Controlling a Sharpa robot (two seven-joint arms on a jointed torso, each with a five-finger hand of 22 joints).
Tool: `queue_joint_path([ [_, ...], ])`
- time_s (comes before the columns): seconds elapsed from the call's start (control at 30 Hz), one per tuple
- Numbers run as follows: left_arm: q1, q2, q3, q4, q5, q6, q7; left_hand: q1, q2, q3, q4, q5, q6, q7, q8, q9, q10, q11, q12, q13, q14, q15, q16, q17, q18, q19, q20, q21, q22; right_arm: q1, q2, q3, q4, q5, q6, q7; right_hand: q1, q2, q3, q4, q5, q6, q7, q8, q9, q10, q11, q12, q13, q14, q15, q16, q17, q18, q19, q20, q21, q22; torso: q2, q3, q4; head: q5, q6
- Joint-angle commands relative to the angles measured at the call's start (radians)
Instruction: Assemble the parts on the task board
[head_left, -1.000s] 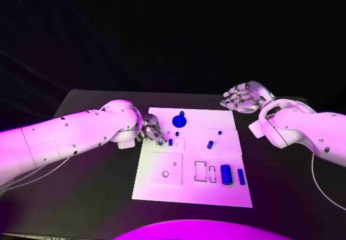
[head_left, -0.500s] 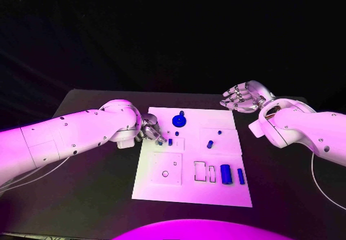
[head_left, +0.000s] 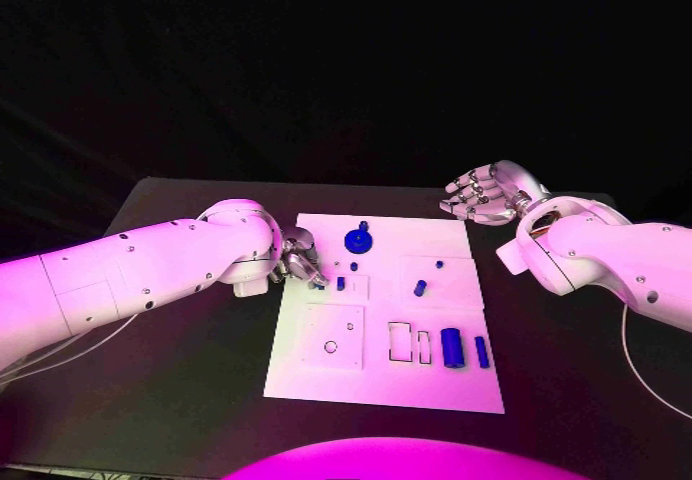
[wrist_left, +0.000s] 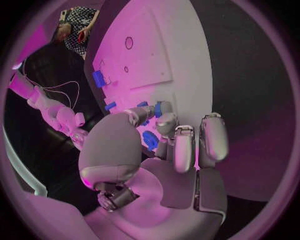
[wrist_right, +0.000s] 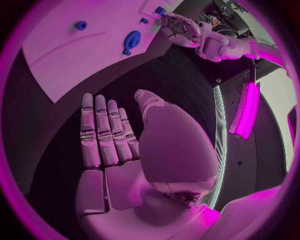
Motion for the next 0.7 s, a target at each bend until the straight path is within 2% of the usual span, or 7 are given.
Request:
queue_joint_path([
  [0.03,-0.001,-0.001,-0.001,0.002,-0.007,-0.003,-0.004,0.016,0.023,0.111,-0.100,0.003,0.000,-0.001,0.004,0.002,0.007,-0.002,0.004,0.002,0.099,-0.002,0.006,0.245,-0.013,0.007,0.000,0.006,0.002,-0.001,0.001,0.000,0.000,-0.005,0.012,0.011,-0.005,-0.009,0.006,0.001,0.004,0.008,0.036,-0.004,-0.001,0.006,-0.001,-0.004,-0.001,0.006,-0.001,-0.006,-0.001,0.006,-0.005,0.002,0.000,-0.001,0.000,0.0008,-0.0005,0.002,0.000],
  [0.43,-0.001,-0.002,0.000,0.003,-0.010,-0.009,-0.005,-0.013,0.034,0.164,-0.129,0.001,0.005,-0.001,0.008,0.003,0.012,-0.002,0.006,0.007,0.100,-0.002,0.008,0.249,-0.014,0.011,0.000,0.009,0.008,-0.002,0.001,0.000,0.000,-0.005,0.012,0.011,-0.005,-0.009,0.006,0.001,0.004,0.008,0.036,-0.004,-0.001,0.006,-0.001,-0.004,-0.001,0.006,-0.001,-0.006,-0.001,0.006,-0.005,0.002,0.000,-0.001,0.001,0.0017,-0.0007,0.002,0.001],
  [0.7,-0.001,0.000,0.000,0.005,-0.010,0.013,-0.006,-0.029,0.026,0.185,-0.158,0.002,0.013,-0.003,0.009,0.002,0.026,-0.004,0.022,0.031,0.103,-0.003,0.014,0.261,-0.015,0.015,-0.001,0.013,0.014,-0.002,0.001,0.000,0.000,-0.005,0.013,0.010,-0.005,-0.009,0.006,0.001,0.004,0.008,0.036,-0.004,-0.001,0.006,-0.001,-0.004,-0.001,0.006,-0.001,-0.006,-0.001,0.006,-0.005,0.002,0.000,-0.001,0.001,0.0018,-0.0012,0.002,0.000],
])
